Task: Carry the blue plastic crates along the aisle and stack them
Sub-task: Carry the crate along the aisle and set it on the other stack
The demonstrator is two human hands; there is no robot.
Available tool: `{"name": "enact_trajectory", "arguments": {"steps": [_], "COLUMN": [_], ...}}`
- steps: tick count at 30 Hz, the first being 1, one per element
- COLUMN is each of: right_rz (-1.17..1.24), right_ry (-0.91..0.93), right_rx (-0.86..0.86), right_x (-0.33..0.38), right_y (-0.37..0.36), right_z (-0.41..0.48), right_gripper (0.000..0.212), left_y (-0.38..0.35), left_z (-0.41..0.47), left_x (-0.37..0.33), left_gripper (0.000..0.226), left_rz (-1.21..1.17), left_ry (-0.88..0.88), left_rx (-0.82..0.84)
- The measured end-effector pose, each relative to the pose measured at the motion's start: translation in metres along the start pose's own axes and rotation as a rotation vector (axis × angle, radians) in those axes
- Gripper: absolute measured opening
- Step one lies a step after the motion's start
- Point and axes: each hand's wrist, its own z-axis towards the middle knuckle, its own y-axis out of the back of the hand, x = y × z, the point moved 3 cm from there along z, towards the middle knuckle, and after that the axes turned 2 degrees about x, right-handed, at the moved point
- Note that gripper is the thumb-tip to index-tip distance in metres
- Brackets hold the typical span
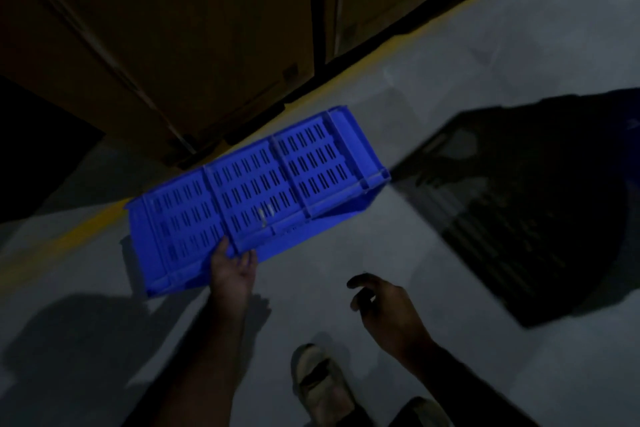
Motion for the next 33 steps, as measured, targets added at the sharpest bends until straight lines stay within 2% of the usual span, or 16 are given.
{"name": "enact_trajectory", "arguments": {"steps": [4,6,9,11,13,15,18,21,22,24,25,26,27,30,31,33], "right_rz": [0.024,0.027,0.064,-0.025,-0.209,-0.356,-0.539,-0.704,-0.731,-0.716,-0.686,-0.655,-0.626,-0.528,-0.476,-0.442], "right_ry": [0.009,0.013,0.051,0.146,0.150,0.105,0.025,-0.131,-0.152,-0.173,-0.187,-0.196,-0.209,-0.164,-0.156,-0.152], "right_rx": [-0.044,-0.075,-0.126,-0.262,-0.378,-0.366,-0.254,-0.225,-0.215,-0.193,-0.197,-0.207,-0.215,-0.291,-0.323,-0.371], "right_x": [0.006,0.011,0.019,0.020,0.015,0.009,-0.016,-0.051,-0.065,-0.087,-0.096,-0.106,-0.110,-0.126,-0.128,-0.133], "right_y": [0.015,0.027,0.046,0.058,0.070,0.083,0.098,0.115,0.120,0.135,0.145,0.156,0.166,0.190,0.196,0.206], "right_z": [-0.006,-0.008,-0.013,-0.016,-0.014,-0.010,-0.005,-0.016,-0.021,-0.029,-0.034,-0.036,-0.041,-0.052,-0.058,-0.067], "right_gripper": [0.043,0.045,0.043,0.045,0.064,0.081,0.082,0.061,0.058,0.059,0.059,0.058,0.057,0.060,0.059,0.057], "left_y": [-0.023,-0.038,-0.063,-0.076,-0.087,-0.094,-0.099,-0.101,-0.103,-0.106,-0.103,-0.098,-0.093,-0.099,-0.111,-0.143], "left_z": [-0.027,-0.047,-0.080,-0.104,-0.129,-0.155,-0.187,-0.207,-0.216,-0.229,-0.238,-0.246,-0.257,-0.280,-0.275,-0.250], "left_x": [0.004,0.012,0.034,0.057,0.083,0.113,0.160,0.196,0.204,0.209,0.208,0.200,0.187,0.132,0.121,0.113], "left_gripper": [0.007,0.015,0.042,0.034,0.015,0.018,0.030,0.022,0.028,0.056,0.060,0.053,0.046,0.036,0.046,0.077], "left_rz": [0.016,0.048,0.115,0.212,0.363,0.484,0.691,0.875,0.914,1.046,1.144,1.229,1.308,1.417,1.490,1.806], "left_ry": [0.007,-0.009,-0.038,-0.056,-0.096,-0.163,-0.197,-0.210,-0.223,-0.206,-0.208,-0.261,-0.402,-1.067,-1.181,-1.130], "left_rx": [-0.025,-0.017,-0.041,-0.067,-0.093,-0.080,0.022,0.119,0.200,0.414,0.515,0.601,0.644,0.517,0.451,0.462]}}
